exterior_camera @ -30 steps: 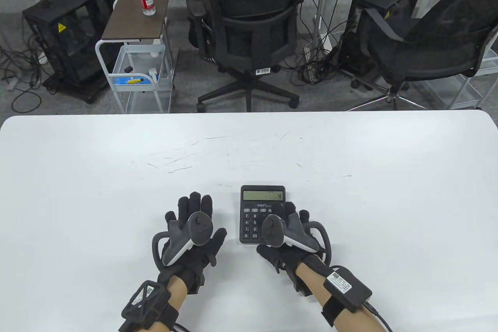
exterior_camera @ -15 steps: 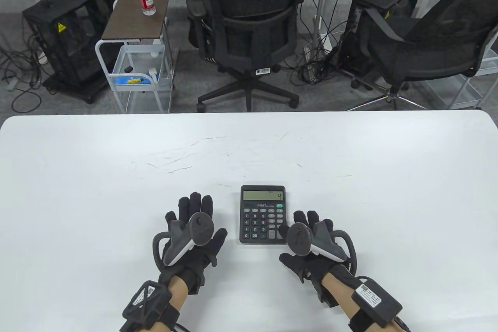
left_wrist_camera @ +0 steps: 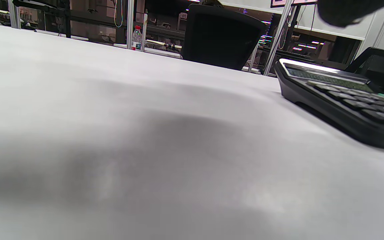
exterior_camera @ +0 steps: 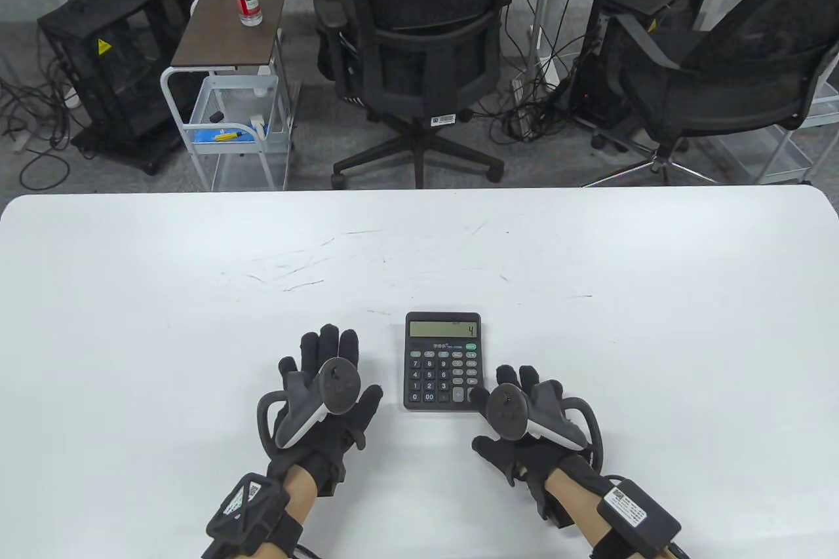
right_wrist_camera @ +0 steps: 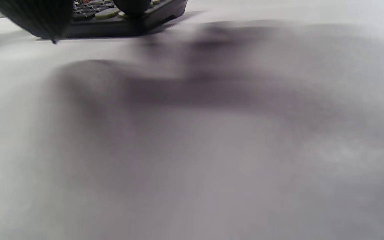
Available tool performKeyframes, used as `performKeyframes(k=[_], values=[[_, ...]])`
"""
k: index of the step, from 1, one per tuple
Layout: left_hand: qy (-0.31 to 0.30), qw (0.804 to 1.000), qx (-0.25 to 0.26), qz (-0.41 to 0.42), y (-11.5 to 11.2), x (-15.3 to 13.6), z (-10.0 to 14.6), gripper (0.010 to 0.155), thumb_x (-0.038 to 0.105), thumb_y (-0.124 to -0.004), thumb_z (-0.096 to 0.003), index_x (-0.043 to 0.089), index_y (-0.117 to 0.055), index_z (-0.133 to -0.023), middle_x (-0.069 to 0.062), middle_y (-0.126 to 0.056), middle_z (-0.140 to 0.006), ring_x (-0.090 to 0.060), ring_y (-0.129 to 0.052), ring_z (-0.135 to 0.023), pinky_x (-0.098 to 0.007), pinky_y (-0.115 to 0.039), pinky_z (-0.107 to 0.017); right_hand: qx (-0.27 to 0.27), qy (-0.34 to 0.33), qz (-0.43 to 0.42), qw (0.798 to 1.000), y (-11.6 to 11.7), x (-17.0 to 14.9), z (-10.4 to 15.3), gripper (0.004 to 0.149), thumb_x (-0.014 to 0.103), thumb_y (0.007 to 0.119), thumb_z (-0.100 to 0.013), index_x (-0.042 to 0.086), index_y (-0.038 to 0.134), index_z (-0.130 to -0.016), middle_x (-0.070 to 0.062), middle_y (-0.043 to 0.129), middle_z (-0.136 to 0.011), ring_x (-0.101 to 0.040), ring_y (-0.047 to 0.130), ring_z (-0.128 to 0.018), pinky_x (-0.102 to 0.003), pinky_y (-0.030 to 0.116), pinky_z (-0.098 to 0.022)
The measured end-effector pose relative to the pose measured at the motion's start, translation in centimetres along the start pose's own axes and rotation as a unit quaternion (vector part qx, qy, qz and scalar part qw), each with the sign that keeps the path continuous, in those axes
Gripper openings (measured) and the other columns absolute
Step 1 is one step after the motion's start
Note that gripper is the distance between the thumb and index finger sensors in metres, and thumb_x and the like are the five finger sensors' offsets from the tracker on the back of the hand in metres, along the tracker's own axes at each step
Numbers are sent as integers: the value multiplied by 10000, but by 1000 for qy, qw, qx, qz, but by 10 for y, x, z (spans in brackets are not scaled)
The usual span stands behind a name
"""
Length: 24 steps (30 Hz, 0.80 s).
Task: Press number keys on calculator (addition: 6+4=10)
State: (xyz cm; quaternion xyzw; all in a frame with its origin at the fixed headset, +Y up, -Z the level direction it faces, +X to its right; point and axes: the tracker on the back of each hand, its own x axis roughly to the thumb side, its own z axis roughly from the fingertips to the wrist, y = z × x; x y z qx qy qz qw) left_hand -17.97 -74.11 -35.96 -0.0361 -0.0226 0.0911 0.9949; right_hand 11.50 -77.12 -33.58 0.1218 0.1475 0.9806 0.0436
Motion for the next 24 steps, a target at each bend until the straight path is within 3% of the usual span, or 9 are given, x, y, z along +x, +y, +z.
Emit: performKeyframes(k=[15,21,24], values=[[-2,1000,-1,-4,-1,1,0,865,678,-675,-437,339,-223,-1091,51,-179,-1216,-303,-187,-1138,-635,-237,-787,3,3,-22,1000,-1,-4,-1,743,631,702,-417,460,356,-1053,-113,233,-1190,-484,229,-1049,-683,293,-705],[-3,1000,-3,-7,-1,2,1,864,678,-673,-438,337,-224,-1092,49,-179,-1216,-302,-187,-1138,-635,-236,-786,-63,-1,-47,997,-5,-11,-4,774,638,712,-399,425,371,-1059,-113,305,-1190,-472,293,-1057,-675,333,-713],[-2,1000,-3,-7,-1,2,0,864,678,-673,-438,337,-224,-1092,51,-178,-1216,-302,-186,-1138,-635,-234,-786,-87,6,-56,995,-11,-14,-6,811,639,710,-398,372,341,-1068,-115,299,-1186,-442,292,-1061,-602,328,-732]])
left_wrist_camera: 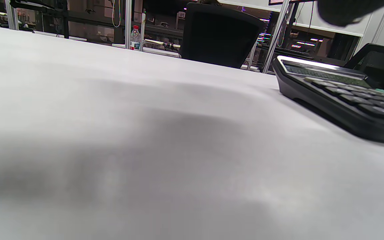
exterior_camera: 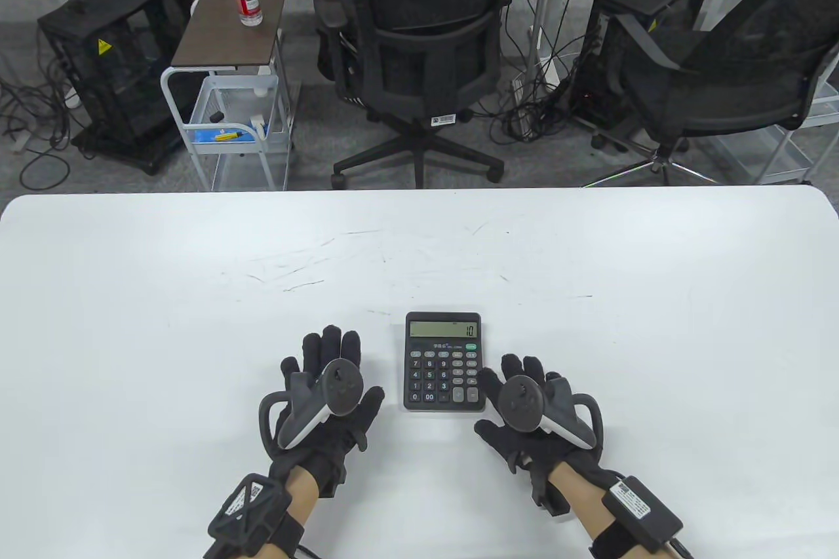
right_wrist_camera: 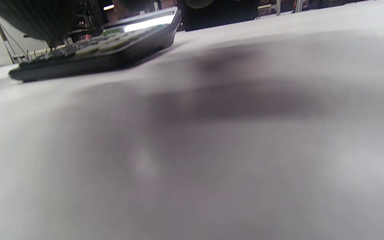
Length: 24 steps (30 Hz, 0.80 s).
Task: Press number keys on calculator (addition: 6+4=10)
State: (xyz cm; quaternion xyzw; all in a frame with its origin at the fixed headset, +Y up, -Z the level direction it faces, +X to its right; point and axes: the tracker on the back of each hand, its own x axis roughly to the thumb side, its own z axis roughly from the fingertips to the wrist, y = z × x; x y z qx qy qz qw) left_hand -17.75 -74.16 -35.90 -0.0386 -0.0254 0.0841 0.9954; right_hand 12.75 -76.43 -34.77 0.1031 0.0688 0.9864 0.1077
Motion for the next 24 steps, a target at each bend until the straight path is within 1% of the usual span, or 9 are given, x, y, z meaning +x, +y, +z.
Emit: performKeyframes(k=[2,4,11,15,17,19,24], values=[[0,1000,1,1,0,0,0,865,677,-674,-439,334,-225,-1093,51,-180,-1216,-303,-187,-1138,-633,-235,-787,-16,5,7,1000,-4,-2,-2,832,642,706,-399,346,314,-1070,-106,281,-1185,-415,279,-1065,-564,321,-740],[0,1000,0,0,0,0,0,864,677,-674,-439,335,-224,-1092,49,-177,-1216,-301,-185,-1138,-631,-235,-787,-35,13,12,999,-9,-5,-4,844,644,706,-399,326,309,-1072,-93,267,-1185,-397,266,-1067,-549,315,-743],[-2,1000,2,-2,0,1,0,865,677,-673,-438,333,-223,-1092,56,-178,-1215,-296,-186,-1138,-625,-234,-788,-77,48,10,996,-23,-25,-10,874,645,706,-399,270,299,-1076,-67,252,-1186,-370,249,-1071,-534,306,-745],[-5,1000,1,0,-1,2,1,867,677,-673,-438,331,-221,-1091,61,-178,-1215,-295,-186,-1138,-626,-235,-787,-96,65,-14,993,-31,-42,-11,877,645,706,-400,259,304,-1076,-65,259,-1187,-367,253,-1072,-534,307,-746],[-7,1000,1,1,-2,3,1,866,676,-673,-439,330,-221,-1092,61,-178,-1215,-294,-186,-1138,-626,-234,-787,-100,71,-27,992,-34,-49,-11,876,641,709,-401,254,308,-1078,-67,261,-1187,-368,252,-1073,-537,305,-745],[-8,1000,2,-2,-2,4,1,866,676,-674,-439,332,-220,-1091,62,-178,-1214,-293,-185,-1138,-627,-233,-787,-100,75,-19,992,-35,-53,-10,875,642,708,-402,253,311,-1078,-69,262,-1187,-371,252,-1072,-536,304,-745],[-9,1000,3,-3,-3,6,2,868,677,-673,-438,331,-216,-1090,62,-179,-1213,-292,-186,-1138,-628,-235,-786,-95,72,-8,993,-35,-52,-10,880,644,708,-402,251,305,-1079,-71,255,-1188,-375,245,-1072,-541,299,-743]])
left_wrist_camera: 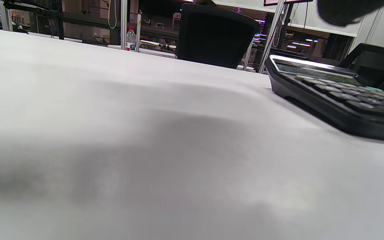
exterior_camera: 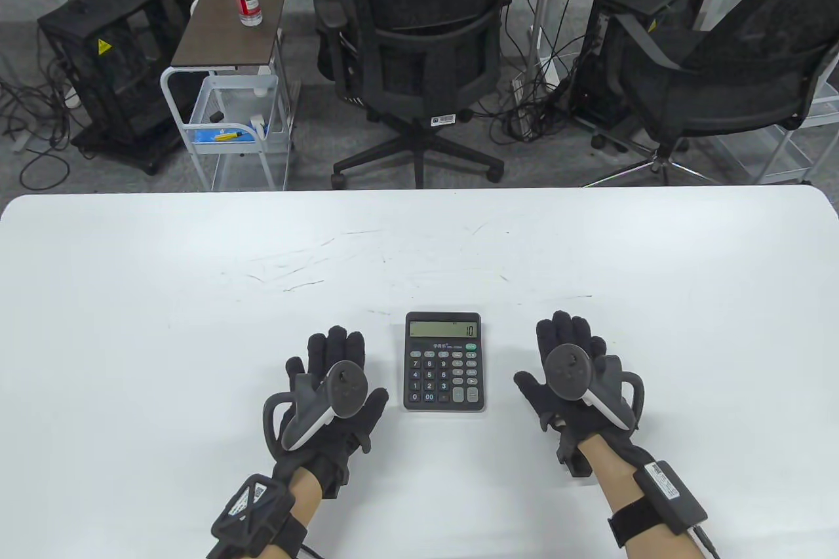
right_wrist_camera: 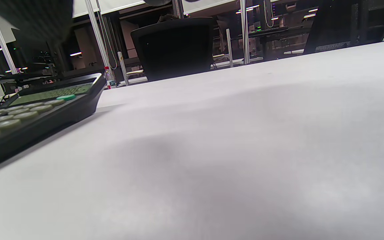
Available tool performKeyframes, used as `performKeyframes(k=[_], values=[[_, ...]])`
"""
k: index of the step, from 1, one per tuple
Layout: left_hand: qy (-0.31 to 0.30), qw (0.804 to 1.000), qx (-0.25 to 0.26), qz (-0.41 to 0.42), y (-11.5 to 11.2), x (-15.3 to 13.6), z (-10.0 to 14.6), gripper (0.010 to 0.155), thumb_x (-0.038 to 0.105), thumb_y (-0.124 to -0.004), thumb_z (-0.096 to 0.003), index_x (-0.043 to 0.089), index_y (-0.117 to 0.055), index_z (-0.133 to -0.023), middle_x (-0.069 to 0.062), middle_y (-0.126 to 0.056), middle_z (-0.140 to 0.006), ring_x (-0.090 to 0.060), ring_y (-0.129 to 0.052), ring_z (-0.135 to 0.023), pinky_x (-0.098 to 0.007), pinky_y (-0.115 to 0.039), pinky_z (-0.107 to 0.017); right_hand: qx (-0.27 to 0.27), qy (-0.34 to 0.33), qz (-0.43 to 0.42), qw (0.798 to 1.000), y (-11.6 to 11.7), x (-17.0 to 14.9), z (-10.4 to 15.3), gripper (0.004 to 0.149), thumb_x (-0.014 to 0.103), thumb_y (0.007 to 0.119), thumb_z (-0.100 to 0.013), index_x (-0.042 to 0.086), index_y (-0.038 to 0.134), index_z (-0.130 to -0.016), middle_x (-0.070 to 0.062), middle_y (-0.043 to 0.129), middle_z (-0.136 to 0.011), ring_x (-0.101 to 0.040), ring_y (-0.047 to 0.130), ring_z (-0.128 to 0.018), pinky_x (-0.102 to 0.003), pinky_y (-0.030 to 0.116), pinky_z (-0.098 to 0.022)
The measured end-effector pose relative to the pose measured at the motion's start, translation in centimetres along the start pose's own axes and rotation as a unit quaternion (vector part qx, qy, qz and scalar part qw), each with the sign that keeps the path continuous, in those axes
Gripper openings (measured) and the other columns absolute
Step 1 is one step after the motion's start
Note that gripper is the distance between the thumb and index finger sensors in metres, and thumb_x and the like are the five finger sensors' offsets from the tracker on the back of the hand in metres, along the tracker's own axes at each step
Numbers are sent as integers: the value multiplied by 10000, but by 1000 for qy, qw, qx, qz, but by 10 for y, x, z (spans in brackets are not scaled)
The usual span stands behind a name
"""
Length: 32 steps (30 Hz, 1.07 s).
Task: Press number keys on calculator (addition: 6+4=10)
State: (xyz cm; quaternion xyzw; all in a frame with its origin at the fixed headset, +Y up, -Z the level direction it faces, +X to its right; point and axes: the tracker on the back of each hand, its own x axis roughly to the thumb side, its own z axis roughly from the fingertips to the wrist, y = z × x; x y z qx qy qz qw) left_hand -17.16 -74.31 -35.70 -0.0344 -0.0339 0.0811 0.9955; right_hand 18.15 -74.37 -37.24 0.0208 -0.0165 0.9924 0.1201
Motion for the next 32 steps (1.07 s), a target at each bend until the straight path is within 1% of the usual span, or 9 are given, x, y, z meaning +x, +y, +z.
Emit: performKeyframes(k=[24,32], values=[[5,1000,-1,-1,0,-1,0,868,674,-675,-438,332,-213,-1089,67,-175,-1213,-289,-181,-1138,-627,-226,-787,36,-19,28,999,9,15,3,889,650,701,-405,253,284,-1082,-79,227,-1188,-388,223,-1069,-555,281,-740],[1,1000,1,-6,-1,1,0,870,675,-675,-436,333,-212,-1088,68,-175,-1213,-285,-178,-1138,-626,-227,-787,39,-23,35,998,12,19,3,888,650,700,-405,256,280,-1082,-82,221,-1188,-385,220,-1070,-550,277,-741]])
